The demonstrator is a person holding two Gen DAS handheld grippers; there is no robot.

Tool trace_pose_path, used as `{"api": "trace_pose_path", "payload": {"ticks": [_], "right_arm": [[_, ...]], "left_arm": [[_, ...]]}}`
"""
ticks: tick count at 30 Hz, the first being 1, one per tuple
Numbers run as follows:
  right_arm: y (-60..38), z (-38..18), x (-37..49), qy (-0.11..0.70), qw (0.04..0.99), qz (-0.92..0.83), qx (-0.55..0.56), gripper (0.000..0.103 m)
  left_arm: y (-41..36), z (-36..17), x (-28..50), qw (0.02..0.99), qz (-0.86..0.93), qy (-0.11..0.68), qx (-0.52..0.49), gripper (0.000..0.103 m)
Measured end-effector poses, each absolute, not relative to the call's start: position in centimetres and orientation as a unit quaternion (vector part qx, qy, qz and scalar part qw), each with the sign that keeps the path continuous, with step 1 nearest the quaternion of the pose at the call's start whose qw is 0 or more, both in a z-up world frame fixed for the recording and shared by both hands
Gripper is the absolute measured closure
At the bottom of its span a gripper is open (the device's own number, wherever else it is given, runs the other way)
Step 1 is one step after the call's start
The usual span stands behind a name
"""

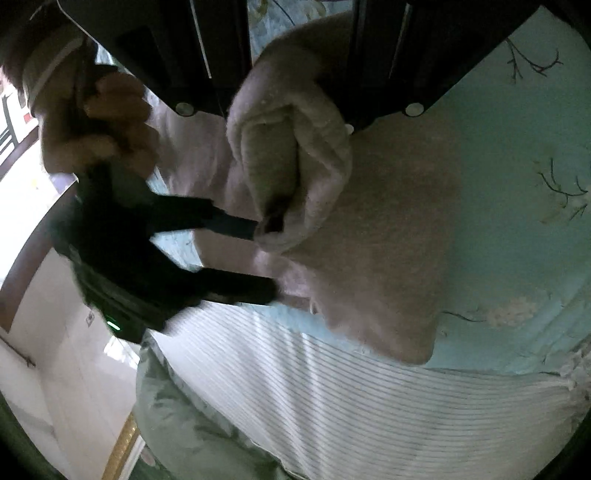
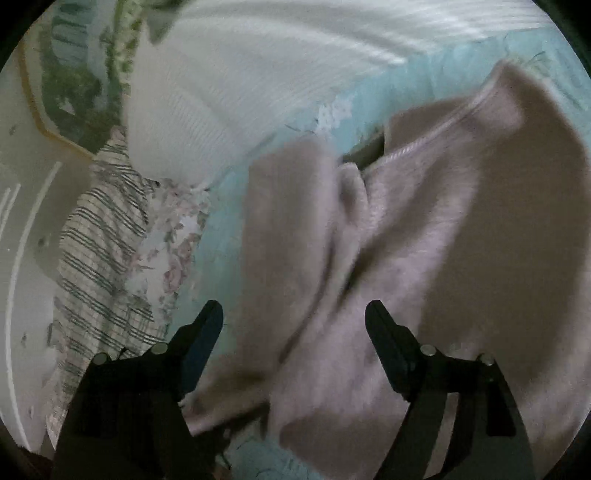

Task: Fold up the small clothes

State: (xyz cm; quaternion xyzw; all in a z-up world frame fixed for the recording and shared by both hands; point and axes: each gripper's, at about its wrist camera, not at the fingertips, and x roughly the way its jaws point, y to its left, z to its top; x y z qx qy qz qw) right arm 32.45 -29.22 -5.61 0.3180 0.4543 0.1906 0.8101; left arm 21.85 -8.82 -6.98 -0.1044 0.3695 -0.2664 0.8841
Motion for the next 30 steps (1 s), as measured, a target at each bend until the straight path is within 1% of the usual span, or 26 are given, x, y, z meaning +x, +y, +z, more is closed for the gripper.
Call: {"api": "trace_pose_path", "payload": {"ticks": [3,5,6,7,8,11,14,16,19,21,25,30], "right_arm": [[-28.0,-6.3,34.7,0.459,0.812,0.190,0.305,0.023],[-27.3,-6.2,36.1,0.458,0.820,0.184,0.290,0.032],[-26.8,-6.3,37.0,0.462,0.822,0.179,0.280,0.047],[-26.5,-6.5,37.9,0.468,0.823,0.174,0.271,0.072],[-26.3,-6.5,38.4,0.472,0.823,0.172,0.266,0.081],[-26.4,-5.2,39.0,0.460,0.830,0.180,0.259,0.084],[-27.4,-1.5,37.4,0.420,0.853,0.198,0.237,0.084],[-28.9,0.7,36.1,0.401,0.866,0.199,0.224,0.084],[-32.0,2.2,34.5,0.393,0.880,0.176,0.201,0.084],[-34.0,2.0,33.9,0.396,0.882,0.160,0.200,0.084],[-38.7,-0.7,32.6,0.416,0.874,0.114,0.224,0.084],[-40.8,-3.0,31.7,0.424,0.867,0.101,0.241,0.085]], "left_arm": [[-9.0,-6.8,21.6,0.886,-0.268,0.367,-0.090,0.096],[-8.8,-6.9,21.5,0.886,-0.270,0.368,-0.086,0.096],[-8.7,-6.9,21.6,0.885,-0.269,0.370,-0.084,0.096],[-8.7,-6.8,21.6,0.885,-0.268,0.371,-0.083,0.096],[-8.8,-6.7,21.6,0.885,-0.268,0.371,-0.081,0.096],[-8.7,-5.4,21.5,0.889,-0.266,0.364,-0.077,0.096],[-9.3,-3.3,21.0,0.886,-0.290,0.352,-0.088,0.096],[-10.6,-2.3,20.7,0.880,-0.312,0.347,-0.091,0.096],[-13.7,-1.8,20.4,0.868,-0.342,0.349,-0.089,0.095],[-15.7,-2.2,20.4,0.862,-0.353,0.355,-0.080,0.095],[-19.3,-4.3,20.9,0.846,-0.367,0.383,-0.063,0.095],[-21.8,-5.7,21.4,0.837,-0.367,0.403,-0.047,0.095]]}}
